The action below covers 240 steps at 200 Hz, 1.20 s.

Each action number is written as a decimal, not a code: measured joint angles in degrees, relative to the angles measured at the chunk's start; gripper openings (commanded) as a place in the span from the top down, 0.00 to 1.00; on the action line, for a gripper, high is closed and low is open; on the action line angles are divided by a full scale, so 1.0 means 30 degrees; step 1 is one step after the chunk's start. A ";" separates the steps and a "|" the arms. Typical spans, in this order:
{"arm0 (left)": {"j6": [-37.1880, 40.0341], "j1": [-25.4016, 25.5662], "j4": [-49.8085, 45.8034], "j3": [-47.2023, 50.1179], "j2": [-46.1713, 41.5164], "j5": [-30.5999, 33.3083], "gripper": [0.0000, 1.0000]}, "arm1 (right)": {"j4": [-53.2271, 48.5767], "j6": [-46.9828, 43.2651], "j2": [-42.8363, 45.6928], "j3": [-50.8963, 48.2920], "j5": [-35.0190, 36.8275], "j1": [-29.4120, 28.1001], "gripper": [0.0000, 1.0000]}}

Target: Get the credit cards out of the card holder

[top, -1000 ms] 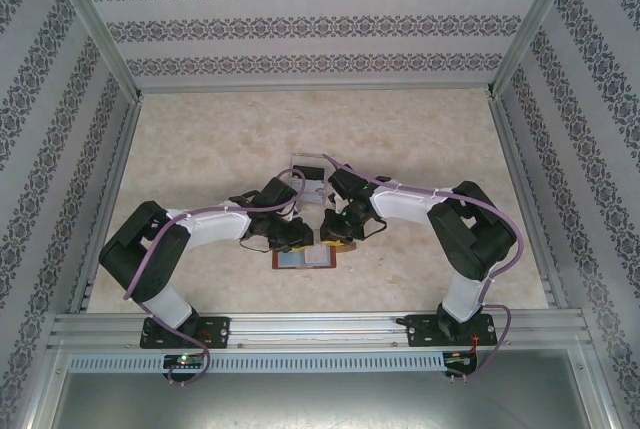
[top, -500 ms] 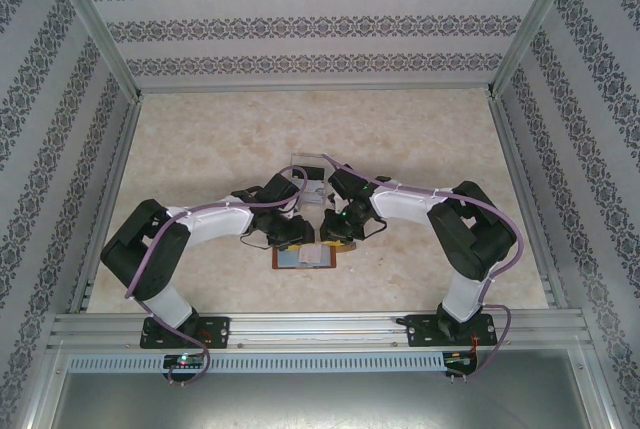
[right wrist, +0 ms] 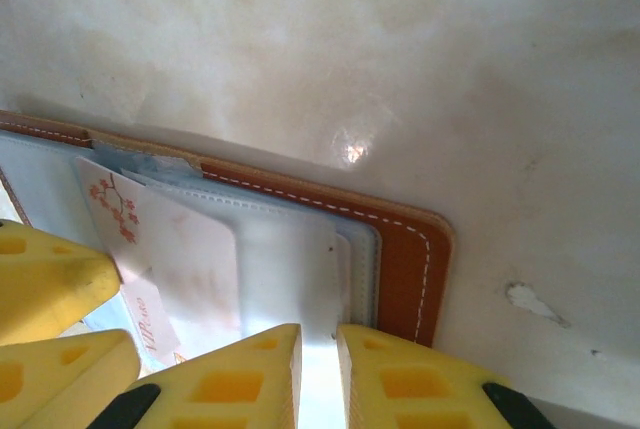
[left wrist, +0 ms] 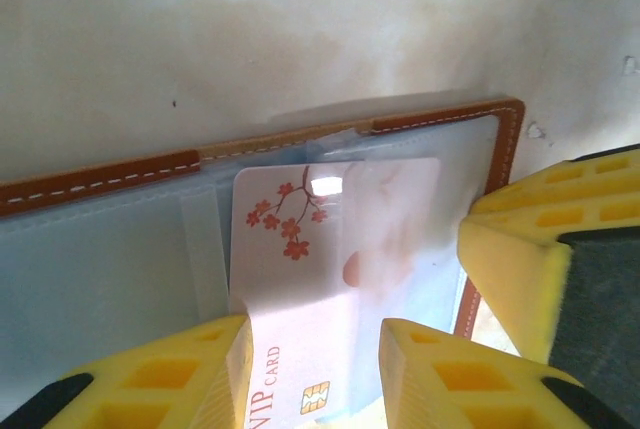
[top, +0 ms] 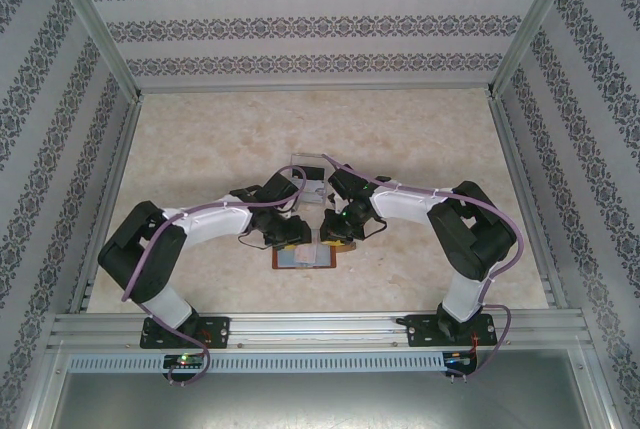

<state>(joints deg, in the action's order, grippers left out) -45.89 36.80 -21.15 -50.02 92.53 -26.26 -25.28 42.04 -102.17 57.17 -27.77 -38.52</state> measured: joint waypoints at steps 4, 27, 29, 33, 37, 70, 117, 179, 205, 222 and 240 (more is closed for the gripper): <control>0.0000 0.0000 0.0000 0.0000 -0.0080 0.0015 0.62 | 0.0000 0.0000 0.0000 0.0000 0.0000 0.0000 0.80; 0.0007 -0.0007 0.0015 0.0000 -0.0517 0.0146 0.61 | 0.0000 0.0000 0.0000 0.0000 0.0000 0.0000 0.80; 0.0000 -0.0007 0.0015 0.0000 -0.0539 0.0153 0.61 | -0.0007 0.0000 0.0000 0.0000 0.0000 0.0000 0.80; 0.0000 -0.0007 0.0015 0.0000 -0.0590 0.0175 0.61 | -0.0007 0.0000 0.0000 0.0000 0.0000 0.0000 0.80; 0.0000 -0.0007 0.0015 0.0000 -0.0619 0.0211 0.61 | -0.0007 0.0000 0.0000 0.0000 0.0000 0.0000 0.80; 0.0000 -0.0015 0.0015 0.0000 -0.0634 0.0277 0.61 | -0.0007 0.0000 0.0000 0.0000 0.0000 0.0000 0.80; 0.0007 -0.0015 0.0131 0.0000 -0.0015 -0.0335 0.61 | -0.0007 0.0000 0.0000 0.0000 0.0000 0.0000 0.80; 0.0146 -0.0015 0.0255 0.0000 0.0503 -0.1005 0.61 | -0.0015 0.0000 0.0000 0.0000 0.0000 0.0000 0.80; 0.0153 -0.0015 0.0277 0.0000 0.0525 -0.1188 0.61 | -0.0022 0.0000 0.0000 0.0000 0.0000 0.0000 0.80; 0.0146 -0.0015 0.0335 0.0000 0.0525 -0.1209 0.61 | -0.0022 -0.0007 0.0000 0.0000 0.0000 0.0000 0.80; 0.0153 -0.0015 0.0342 0.0000 0.0510 -0.1209 0.61 | -0.0029 -0.0015 0.0000 0.0000 0.0000 0.0000 0.80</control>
<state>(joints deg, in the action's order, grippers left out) -45.43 36.75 -20.12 -50.02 94.06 -29.89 -25.36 42.00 -102.17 57.17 -27.77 -38.52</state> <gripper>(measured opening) 0.389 0.197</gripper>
